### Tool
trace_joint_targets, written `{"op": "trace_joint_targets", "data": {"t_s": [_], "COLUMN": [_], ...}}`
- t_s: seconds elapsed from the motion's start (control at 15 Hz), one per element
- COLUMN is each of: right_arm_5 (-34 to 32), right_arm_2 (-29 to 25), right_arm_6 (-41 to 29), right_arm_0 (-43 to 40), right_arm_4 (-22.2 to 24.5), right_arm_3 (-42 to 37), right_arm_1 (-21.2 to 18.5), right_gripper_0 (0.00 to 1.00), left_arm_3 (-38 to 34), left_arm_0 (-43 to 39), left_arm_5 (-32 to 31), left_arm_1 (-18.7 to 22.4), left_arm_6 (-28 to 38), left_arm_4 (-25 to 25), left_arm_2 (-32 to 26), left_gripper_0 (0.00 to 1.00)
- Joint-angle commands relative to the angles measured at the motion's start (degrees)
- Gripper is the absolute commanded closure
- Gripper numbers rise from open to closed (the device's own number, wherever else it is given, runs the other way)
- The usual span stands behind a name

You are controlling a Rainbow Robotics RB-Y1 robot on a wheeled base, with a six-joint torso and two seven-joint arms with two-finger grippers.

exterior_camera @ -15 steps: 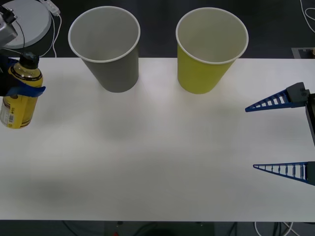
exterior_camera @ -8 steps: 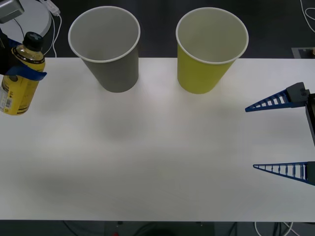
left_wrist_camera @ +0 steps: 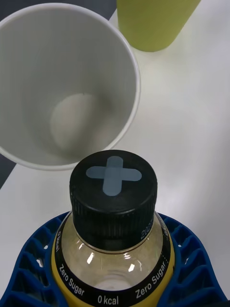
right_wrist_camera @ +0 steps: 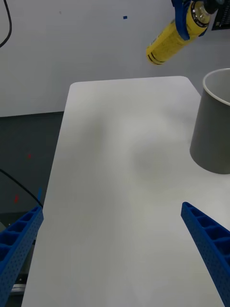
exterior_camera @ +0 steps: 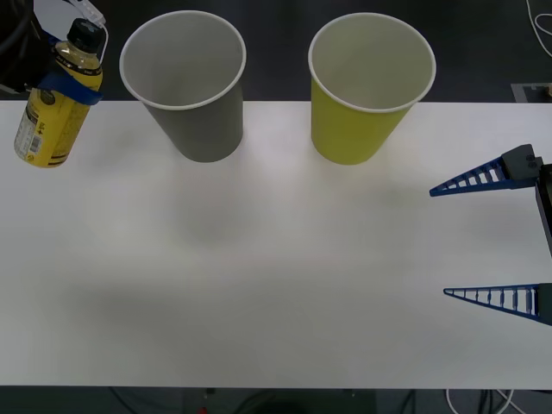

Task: Put the can into the green bin and the plastic bottle into the gray bin

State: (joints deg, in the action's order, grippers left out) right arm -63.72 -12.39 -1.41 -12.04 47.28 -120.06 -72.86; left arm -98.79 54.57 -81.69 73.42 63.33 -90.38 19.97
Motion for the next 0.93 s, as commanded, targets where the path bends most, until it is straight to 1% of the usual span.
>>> {"op": "trace_joint_targets", "data": {"t_s": [0.07, 0.2, 0.27, 0.47, 0.53, 0.67, 0.73, 0.93], "right_arm_5": [0.0, 0.0, 0.0, 0.0, 0.0, 0.0, 0.0, 0.0], "right_arm_2": [0.0, 0.0, 0.0, 0.0, 0.0, 0.0, 0.0, 0.0], "right_arm_6": [0.0, 0.0, 0.0, 0.0, 0.0, 0.0, 0.0, 0.0], "right_arm_0": [0.0, 0.0, 0.0, 0.0, 0.0, 0.0, 0.0, 0.0], "right_arm_4": [0.0, 0.0, 0.0, 0.0, 0.0, 0.0, 0.0, 0.0], "right_arm_3": [0.0, 0.0, 0.0, 0.0, 0.0, 0.0, 0.0, 0.0], "right_arm_1": [0.0, 0.0, 0.0, 0.0, 0.0, 0.0, 0.0, 0.0], "right_gripper_0": [0.00, 0.00, 0.00, 0.00, 0.00, 0.00, 0.00, 0.00], "left_arm_3": [3.2, 5.7, 7.2, 11.0, 13.2, 17.1, 18.9, 23.8], "left_arm_0": [4.2, 7.6, 10.5, 19.7, 24.1, 29.4, 30.7, 32.5], "left_arm_5": [-1.2, -3.7, -4.4, -3.8, -3.7, -3.6, -3.6, -3.6], "left_arm_1": [-2.0, -3.4, -3.9, -4.4, -5.4, -7.8, -8.8, -12.3], "left_arm_6": [-0.4, -0.6, -0.6, -0.6, -0.5, -0.7, -0.8, -1.7], "left_arm_4": [0.1, -0.2, 0.0, 0.6, 0.8, 0.9, 1.0, 0.5], "left_arm_2": [2.6, 4.0, 6.5, 16.7, 21.1, 26.2, 27.4, 27.8], "left_gripper_0": [1.00, 1.00, 1.00, 1.00, 1.00, 1.00, 1.00, 1.00]}}
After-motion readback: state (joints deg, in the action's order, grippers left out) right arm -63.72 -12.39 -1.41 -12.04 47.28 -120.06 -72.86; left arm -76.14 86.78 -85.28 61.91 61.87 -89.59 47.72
